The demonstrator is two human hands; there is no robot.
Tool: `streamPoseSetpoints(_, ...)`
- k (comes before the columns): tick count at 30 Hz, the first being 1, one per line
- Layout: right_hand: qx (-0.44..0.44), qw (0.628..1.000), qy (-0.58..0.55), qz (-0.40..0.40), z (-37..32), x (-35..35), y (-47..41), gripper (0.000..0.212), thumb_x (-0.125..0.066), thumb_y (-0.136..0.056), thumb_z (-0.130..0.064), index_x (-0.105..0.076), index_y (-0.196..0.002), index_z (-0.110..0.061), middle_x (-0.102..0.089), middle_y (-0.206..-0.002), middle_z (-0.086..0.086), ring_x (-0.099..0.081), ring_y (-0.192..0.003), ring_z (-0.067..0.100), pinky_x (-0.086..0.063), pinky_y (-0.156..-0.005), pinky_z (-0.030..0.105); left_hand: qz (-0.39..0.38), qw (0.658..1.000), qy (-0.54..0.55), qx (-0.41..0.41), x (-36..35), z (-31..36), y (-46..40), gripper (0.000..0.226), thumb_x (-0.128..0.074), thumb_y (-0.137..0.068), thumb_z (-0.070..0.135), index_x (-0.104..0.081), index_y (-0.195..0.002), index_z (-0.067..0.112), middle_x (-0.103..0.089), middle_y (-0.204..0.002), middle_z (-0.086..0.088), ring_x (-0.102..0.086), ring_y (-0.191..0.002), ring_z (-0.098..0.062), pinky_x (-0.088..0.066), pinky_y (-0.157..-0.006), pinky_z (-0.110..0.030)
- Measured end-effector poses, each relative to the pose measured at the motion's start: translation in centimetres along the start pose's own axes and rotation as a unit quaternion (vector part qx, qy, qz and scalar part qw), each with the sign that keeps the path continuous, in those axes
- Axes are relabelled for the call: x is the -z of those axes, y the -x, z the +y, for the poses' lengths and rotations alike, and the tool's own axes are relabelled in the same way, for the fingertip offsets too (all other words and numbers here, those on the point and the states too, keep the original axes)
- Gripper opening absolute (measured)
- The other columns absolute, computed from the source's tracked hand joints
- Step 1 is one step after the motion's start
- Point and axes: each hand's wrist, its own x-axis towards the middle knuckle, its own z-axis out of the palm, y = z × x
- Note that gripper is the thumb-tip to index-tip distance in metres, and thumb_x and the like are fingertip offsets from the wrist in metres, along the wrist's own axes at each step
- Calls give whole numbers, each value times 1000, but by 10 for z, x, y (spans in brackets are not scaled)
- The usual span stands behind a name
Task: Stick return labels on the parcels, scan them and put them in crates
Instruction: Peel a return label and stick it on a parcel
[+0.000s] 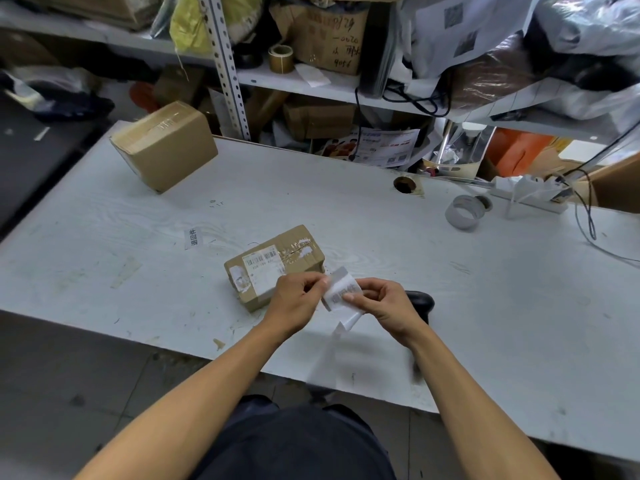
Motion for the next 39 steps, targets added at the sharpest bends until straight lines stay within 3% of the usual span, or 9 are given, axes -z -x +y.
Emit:
streamPoseSetpoints(8,-32,995,-37,-84,5,-17,-10,32,-80,-78,-12,-74,-109,-6,-76,-106,17,-73,-99,27,-58,-90,35,111,918,279,258,23,-20,-15,15,-54,-104,20,-66,-102,12,-74,-93,-14,-72,-74,-17,-58,-67,-27)
streamPoseSetpoints(13,-6,969,237,67,25,-24,-26,20,-84,-79,-25,-71,-95,-22,-73,-89,-5,-66,-75,10,-53,-70,29,160,968,111,160,48,-34,-6,24,-62,-100,34,-71,-89,14,-72,-75,-7,-67,-55,-13,-50,-50,-21)
streamPoseSetpoints(19,-14,867,481,133,31,-41,-32,44,-76,-73,-40,-57,-109,-24,-56,-110,-8,-50,-107,16,-48,-79,33,227,957,-150,103,64,-50,1,54,-59,-93,60,-49,-56,22,-51,-52,7,-53,-54,-14,-34,-51,-26)
streamPoseSetpoints(23,140,920,330,158,10,-63,-36,37,-78,-81,-49,-62,-88,-16,-57,-90,-9,-50,-83,6,-41,-75,24,244,934,-260,22,73,-65,3,61,-50,-96,63,-47,-55,17,-47,-47,5,-48,-45,-21,-27,-46,-23)
streamPoseSetpoints(25,5,985,155,71,-16,-81,-42,48,-61,-94,-55,-72,-85,-9,-67,-78,-6,-54,-64,3,-41,-65,24,254,914,-309,-69,75,-74,3,60,-48,-96,61,-46,-54,19,-47,-45,4,-45,-39,-21,-26,-44,-20)
streamPoseSetpoints(27,-111,991,72,19,-31,-97,-53,52,-56,-96,-56,-76,-91,-9,-73,-76,-1,-55,-58,7,-38,-56,21,257,891,-341,-153,78,-83,0,58,-51,-97,57,-50,-54,18,-50,-47,2,-45,-40,-19,-26,-42,-22)
streamPoseSetpoints(31,-108,989,84,55,-36,-119,-68,12,-73,-91,-22,-74,-85,-12,-71,-74,0,-57,-63,10,-39,-54,19,252,862,-359,-253,90,-101,-8,46,-60,-96,52,-64,-64,19,-61,-59,2,-52,-50,-21,-33,-45,-29)
streamPoseSetpoints(35,-56,987,136,71,-28,-136,-78,7,-69,-89,-5,-74,-86,-3,-70,-75,-1,-62,-67,6,-47,-62,17,206,893,-322,-239,106,-117,-18,42,-71,-83,59,-71,-87,17,-69,-85,0,-59,-75,-23,-41,-60,-32)
streamPoseSetpoints(39,-80,965,209,134,-12,-156,-84,8,-69,-89,-12,-74,-83,-15,-73,-82,-1,-67,-79,12,-56,-73,28,72,956,-264,-108,124,-123,-27,101,-80,-56,75,-56,-136,18,-52,-136,-7,-48,-122,-28,-47,-96,-40)
